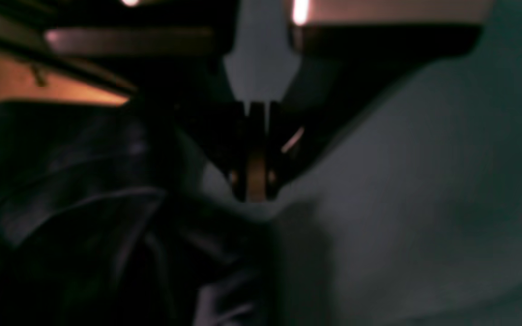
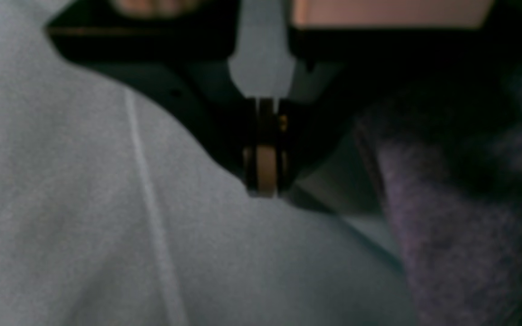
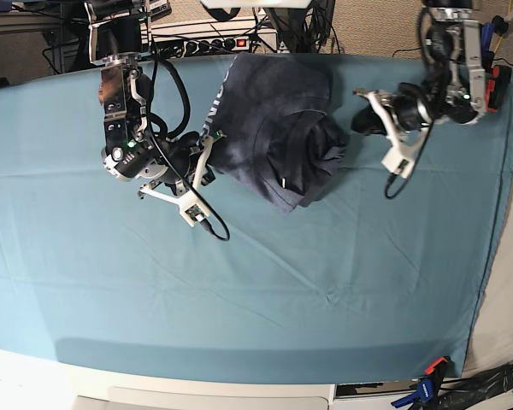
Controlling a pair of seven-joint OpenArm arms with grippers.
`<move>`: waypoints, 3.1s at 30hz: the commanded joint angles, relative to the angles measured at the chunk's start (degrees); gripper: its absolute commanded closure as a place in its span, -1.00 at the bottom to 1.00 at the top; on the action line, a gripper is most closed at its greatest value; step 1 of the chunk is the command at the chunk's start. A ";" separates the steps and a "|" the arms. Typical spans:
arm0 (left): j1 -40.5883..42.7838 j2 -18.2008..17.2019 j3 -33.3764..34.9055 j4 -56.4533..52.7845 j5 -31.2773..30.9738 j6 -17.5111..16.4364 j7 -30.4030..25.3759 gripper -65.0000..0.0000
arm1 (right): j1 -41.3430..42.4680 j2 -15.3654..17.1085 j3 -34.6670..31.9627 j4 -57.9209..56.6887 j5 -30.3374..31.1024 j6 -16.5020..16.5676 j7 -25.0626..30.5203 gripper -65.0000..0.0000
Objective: Fold the T-shirt properly
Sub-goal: 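Grasp the shirt with both grippers and lift it off the table, then fold the lifted shirt over onto itself and release both grippers, then press and tuck the shirt edge with the left gripper to square the stack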
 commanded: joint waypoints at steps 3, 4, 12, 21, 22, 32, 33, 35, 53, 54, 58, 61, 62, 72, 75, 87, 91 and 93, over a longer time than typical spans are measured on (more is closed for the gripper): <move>-0.28 1.62 -0.07 0.57 -0.61 -0.66 0.57 1.00 | 0.98 0.15 0.17 1.01 0.37 -0.07 0.90 1.00; -0.42 2.21 -0.07 0.57 -0.57 -1.33 0.46 1.00 | 0.98 0.15 0.17 1.01 0.37 -0.07 0.85 1.00; -3.13 3.13 5.01 0.55 3.56 -0.92 -2.40 1.00 | 0.26 0.15 0.17 1.01 0.39 -0.07 0.07 1.00; -10.03 3.13 17.81 0.50 12.20 3.56 -6.01 1.00 | -2.71 0.17 0.17 1.03 0.59 -0.07 -0.72 1.00; -10.93 3.13 18.88 0.50 13.09 3.85 -6.32 1.00 | -3.32 0.17 0.17 1.03 0.61 -0.07 -0.70 1.00; -18.80 3.10 22.58 0.48 14.29 4.39 -7.45 1.00 | -10.34 0.13 0.17 1.03 4.11 0.15 -0.46 1.00; -19.32 3.13 22.58 0.48 14.27 4.42 -7.61 1.00 | -10.97 0.13 0.17 1.03 5.20 0.52 -0.37 1.00; -20.20 3.13 22.58 0.44 14.27 4.39 -7.63 1.00 | -12.02 -0.17 0.15 1.03 6.51 1.44 -0.33 1.00; -26.25 2.95 22.56 -3.21 14.12 3.72 -5.77 1.00 | -12.81 -6.97 0.02 1.03 12.59 3.85 0.13 1.00; -26.84 2.73 22.56 -3.21 14.16 3.74 -5.25 1.00 | -12.79 -6.97 0.02 1.03 12.52 3.85 0.39 1.00; -28.15 0.70 22.27 -3.19 15.61 3.80 -3.28 1.00 | -12.33 -6.95 0.17 1.09 10.34 3.80 0.66 1.00; -28.85 -1.97 21.92 -3.15 15.74 5.16 -2.64 1.00 | -11.04 -6.62 0.17 1.09 10.03 3.80 0.55 1.00; -28.87 -2.82 21.40 -3.04 15.74 5.51 -2.34 1.00 | -10.47 -6.64 0.17 1.09 10.01 3.80 0.39 1.00; -26.51 -9.42 8.17 -3.02 9.68 4.70 0.28 0.86 | -2.25 -6.67 0.20 1.09 8.68 2.62 -0.39 0.47; -22.80 -10.14 2.80 -3.02 6.29 4.33 0.55 0.66 | -0.52 -6.64 0.85 1.09 5.33 1.18 0.46 0.47; -3.30 -10.03 -11.37 -3.02 -11.45 -0.70 3.32 0.23 | 5.51 -6.64 19.69 1.09 7.21 0.81 1.11 0.47; 1.20 -10.03 -13.16 -3.02 -16.11 -1.75 4.31 0.06 | 5.42 -6.64 24.22 1.07 9.22 1.31 0.90 0.47; 2.86 -9.73 -13.25 -3.02 -17.77 -2.40 4.61 0.04 | 5.42 -6.64 25.44 1.07 9.62 1.66 0.87 0.47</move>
